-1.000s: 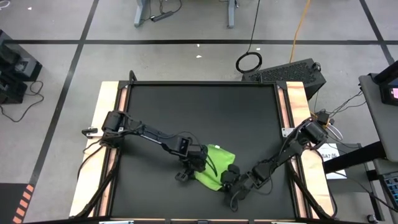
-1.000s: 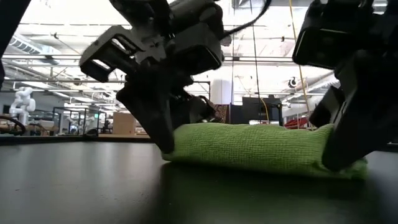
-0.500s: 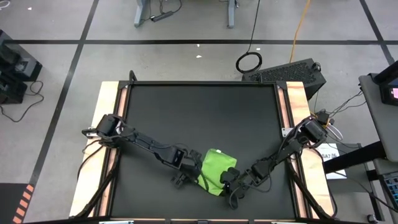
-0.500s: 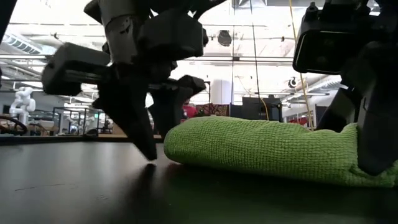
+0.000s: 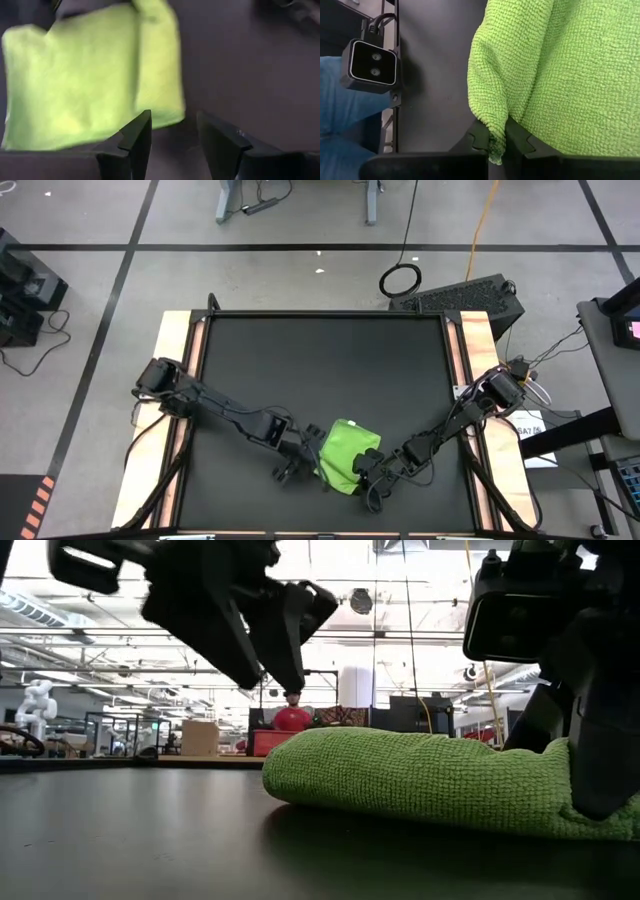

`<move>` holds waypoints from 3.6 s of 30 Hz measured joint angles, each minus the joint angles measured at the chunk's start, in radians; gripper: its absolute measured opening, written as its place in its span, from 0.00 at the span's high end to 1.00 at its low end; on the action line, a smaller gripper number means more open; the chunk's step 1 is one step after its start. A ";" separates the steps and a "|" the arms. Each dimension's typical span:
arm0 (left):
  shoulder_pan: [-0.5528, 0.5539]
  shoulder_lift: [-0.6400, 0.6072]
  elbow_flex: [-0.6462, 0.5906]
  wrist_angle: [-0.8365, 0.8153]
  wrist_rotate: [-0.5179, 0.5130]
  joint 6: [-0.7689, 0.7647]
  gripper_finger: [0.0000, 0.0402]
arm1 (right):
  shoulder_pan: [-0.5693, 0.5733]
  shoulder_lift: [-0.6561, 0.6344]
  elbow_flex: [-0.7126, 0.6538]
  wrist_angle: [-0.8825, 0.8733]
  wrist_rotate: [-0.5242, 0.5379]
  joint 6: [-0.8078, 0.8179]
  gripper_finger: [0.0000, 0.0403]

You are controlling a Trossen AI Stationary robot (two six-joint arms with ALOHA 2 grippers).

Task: Roll towel into tight, uniform cylinder
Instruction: Roll the green towel

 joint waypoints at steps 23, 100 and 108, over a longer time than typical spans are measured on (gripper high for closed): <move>0.002 0.142 0.000 0.142 -0.012 0.154 0.29 | -0.005 0.001 0.000 0.018 0.007 -0.004 0.97; 0.278 0.301 -0.005 0.143 0.690 -0.263 0.98 | 0.161 -0.024 0.147 -0.360 0.491 -0.469 0.54; 0.288 0.302 -0.007 0.161 0.703 -0.265 0.98 | 0.161 -0.006 0.147 -0.352 0.491 -0.459 0.58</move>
